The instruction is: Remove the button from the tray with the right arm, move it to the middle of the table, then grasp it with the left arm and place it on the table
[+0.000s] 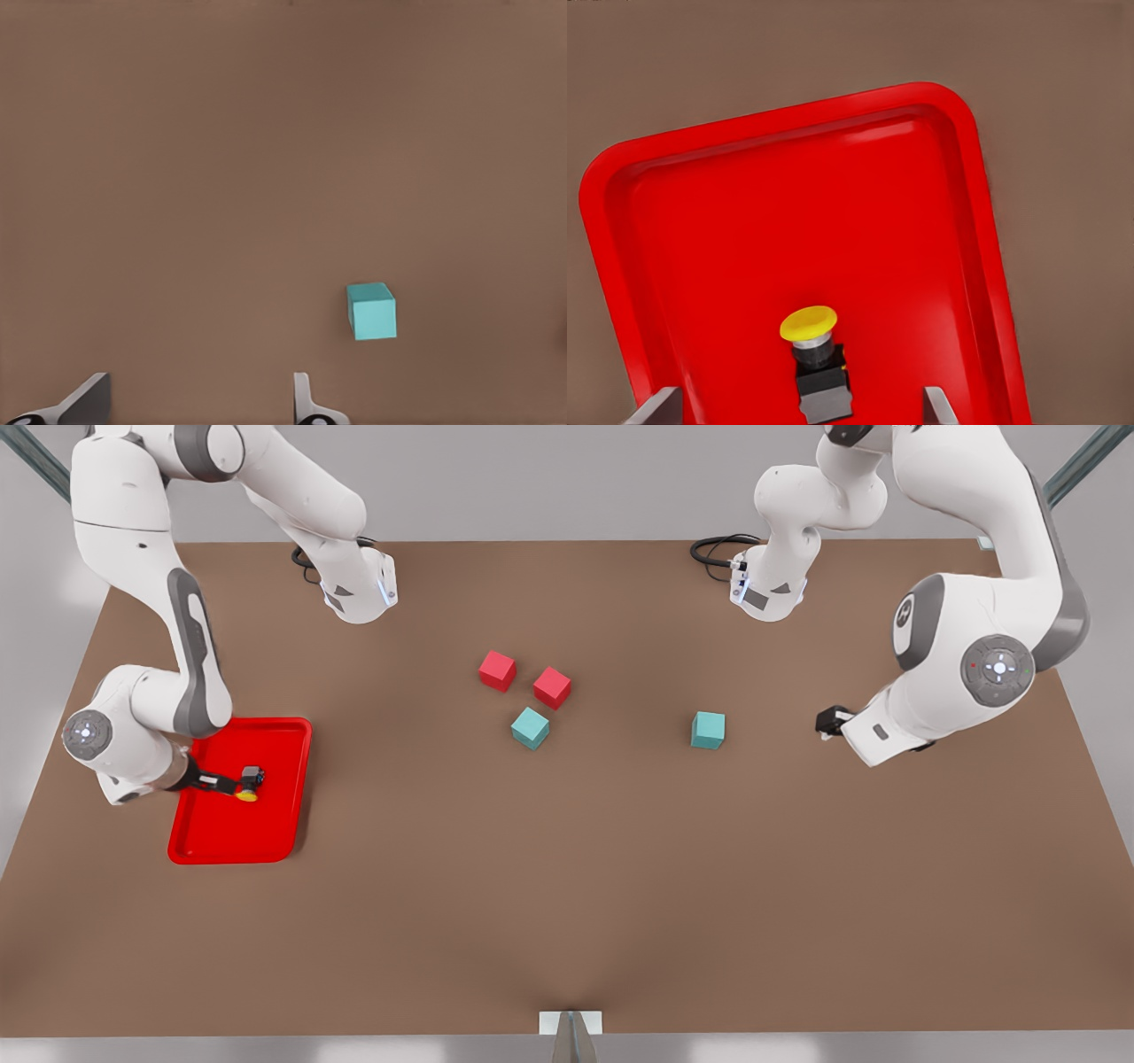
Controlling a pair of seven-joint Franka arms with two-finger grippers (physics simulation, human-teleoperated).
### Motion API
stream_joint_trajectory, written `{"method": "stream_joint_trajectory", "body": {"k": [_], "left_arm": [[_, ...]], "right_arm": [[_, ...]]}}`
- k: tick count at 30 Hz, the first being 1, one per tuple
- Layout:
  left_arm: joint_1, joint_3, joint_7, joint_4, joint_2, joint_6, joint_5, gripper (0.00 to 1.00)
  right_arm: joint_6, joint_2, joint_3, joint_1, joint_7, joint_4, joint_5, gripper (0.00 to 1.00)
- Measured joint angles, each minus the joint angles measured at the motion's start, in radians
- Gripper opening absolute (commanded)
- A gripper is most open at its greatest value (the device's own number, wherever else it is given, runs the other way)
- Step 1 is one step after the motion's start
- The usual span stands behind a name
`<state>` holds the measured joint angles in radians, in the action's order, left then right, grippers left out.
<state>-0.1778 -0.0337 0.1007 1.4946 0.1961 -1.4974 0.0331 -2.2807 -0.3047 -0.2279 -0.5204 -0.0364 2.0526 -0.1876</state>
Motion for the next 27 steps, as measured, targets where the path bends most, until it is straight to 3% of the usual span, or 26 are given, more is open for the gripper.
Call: {"method": "stream_joint_trajectory", "body": {"k": [2, 5, 13, 27], "left_arm": [[0.000, 0.000, 0.005, 0.000, 0.006, -0.007, 0.000, 1.00], [0.000, 0.000, 0.011, 0.000, 0.011, -0.014, 0.000, 1.00], [0.000, 0.000, 0.024, 0.000, 0.012, -0.024, 0.001, 1.00], [0.000, 0.000, 0.036, 0.000, 0.023, -0.027, 0.000, 1.00]], "right_arm": [[-0.071, 0.005, -0.110, -0.132, 0.030, 0.090, -0.004, 1.00], [-0.151, 0.005, -0.149, -0.174, 0.071, 0.158, -0.007, 1.00], [-0.285, -0.124, -0.144, -0.208, 0.150, 0.150, -0.053, 1.00], [-0.160, -0.202, -0.143, -0.208, 0.213, 0.100, -0.067, 0.97]]}}
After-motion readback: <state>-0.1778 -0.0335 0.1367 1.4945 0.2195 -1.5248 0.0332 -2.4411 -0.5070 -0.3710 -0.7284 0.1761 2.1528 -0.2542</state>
